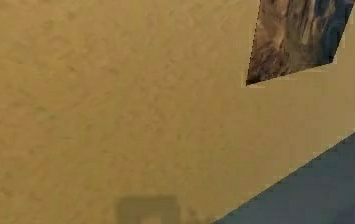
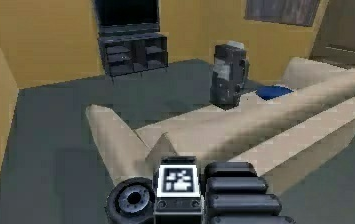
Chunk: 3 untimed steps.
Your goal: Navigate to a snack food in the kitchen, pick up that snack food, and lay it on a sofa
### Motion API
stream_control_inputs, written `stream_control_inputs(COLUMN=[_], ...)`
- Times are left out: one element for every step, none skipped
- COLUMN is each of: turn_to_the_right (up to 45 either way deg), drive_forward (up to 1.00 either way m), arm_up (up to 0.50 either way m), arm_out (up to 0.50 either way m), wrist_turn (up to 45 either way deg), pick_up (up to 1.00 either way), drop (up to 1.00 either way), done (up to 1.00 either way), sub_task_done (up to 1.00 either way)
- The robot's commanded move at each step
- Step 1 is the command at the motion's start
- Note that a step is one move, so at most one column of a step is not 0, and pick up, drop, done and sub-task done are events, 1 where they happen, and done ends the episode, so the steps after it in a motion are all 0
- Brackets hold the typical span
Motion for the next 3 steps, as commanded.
stream_control_inputs(turn_to_the_right=[0.0, 45.0, 12.0], drive_forward=[0.40, 0.00, 0.00], arm_up=[0.00, 0.00, 0.00], arm_out=[0.00, 0.00, 0.00], wrist_turn=[0.0, 0.0, 0.0], pick_up=[0.00, 0.00, 0.00], drop=[0.00, 0.00, 0.00], done=[0.00, 0.00, 0.00], sub_task_done=[0.00, 0.00, 0.00])
